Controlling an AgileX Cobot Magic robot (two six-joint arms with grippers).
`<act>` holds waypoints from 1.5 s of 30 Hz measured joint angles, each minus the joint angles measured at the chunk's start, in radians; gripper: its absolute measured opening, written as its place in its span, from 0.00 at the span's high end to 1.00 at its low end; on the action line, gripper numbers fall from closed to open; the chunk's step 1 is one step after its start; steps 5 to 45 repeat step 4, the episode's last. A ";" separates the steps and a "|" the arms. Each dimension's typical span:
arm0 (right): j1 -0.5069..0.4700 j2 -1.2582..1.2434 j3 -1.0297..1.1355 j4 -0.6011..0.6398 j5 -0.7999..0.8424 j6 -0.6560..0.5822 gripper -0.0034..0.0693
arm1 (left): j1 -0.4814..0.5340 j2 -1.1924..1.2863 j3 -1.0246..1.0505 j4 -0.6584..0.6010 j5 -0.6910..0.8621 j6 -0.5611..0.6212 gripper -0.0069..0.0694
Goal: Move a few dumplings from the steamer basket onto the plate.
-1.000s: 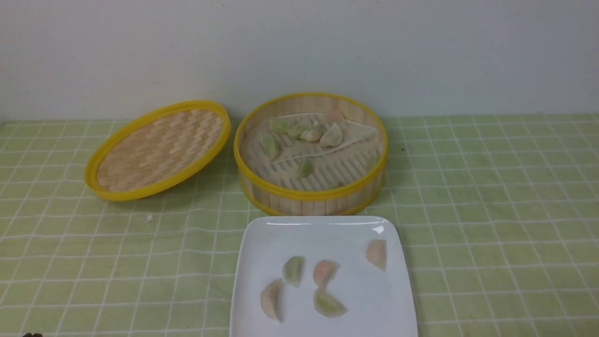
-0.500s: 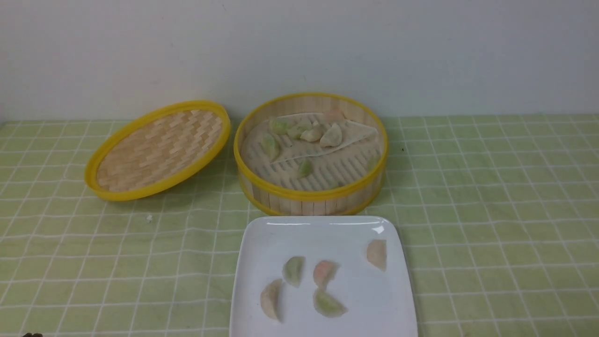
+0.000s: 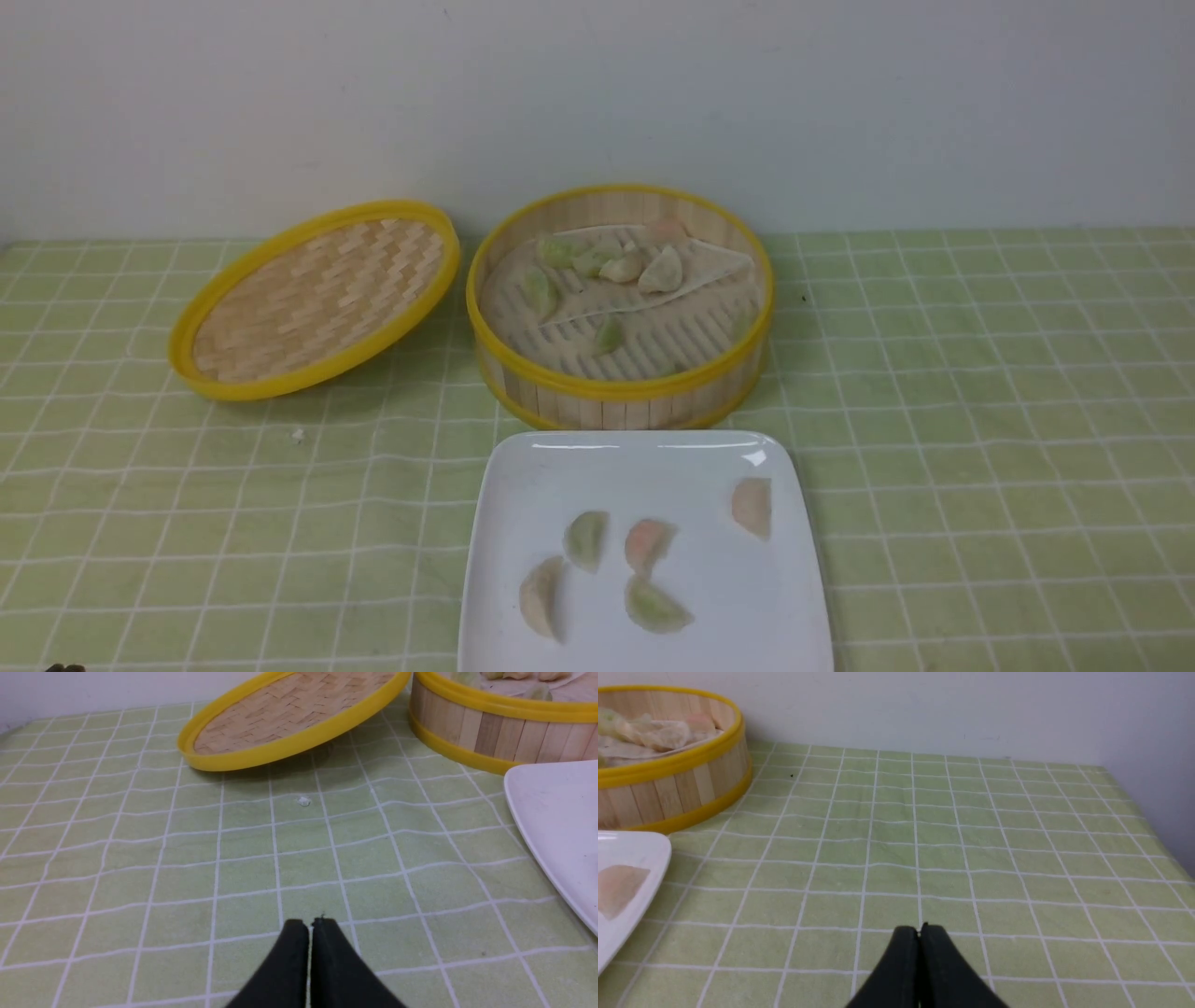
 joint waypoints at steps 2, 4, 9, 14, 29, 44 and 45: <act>0.000 0.000 0.000 0.000 0.000 0.000 0.97 | 0.000 0.000 0.000 0.000 0.000 0.000 0.92; 0.000 0.000 0.000 0.000 0.000 -0.002 0.97 | 0.000 0.000 0.000 0.000 0.000 0.000 0.92; 0.000 0.000 0.000 0.000 0.000 -0.002 0.97 | 0.000 0.000 0.000 0.000 0.000 0.000 0.92; 0.000 0.000 0.000 0.000 0.000 -0.002 0.97 | 0.000 0.000 0.000 0.000 0.000 0.000 0.92; 0.000 0.000 0.000 0.000 0.000 -0.002 0.97 | 0.000 0.000 0.000 0.000 0.000 0.000 0.92; 0.000 0.000 0.000 0.000 0.000 -0.002 0.97 | 0.000 0.000 0.000 0.000 0.000 0.000 0.92; 0.000 0.000 0.000 0.000 0.000 -0.002 0.97 | 0.000 0.000 0.000 0.000 0.000 0.000 0.92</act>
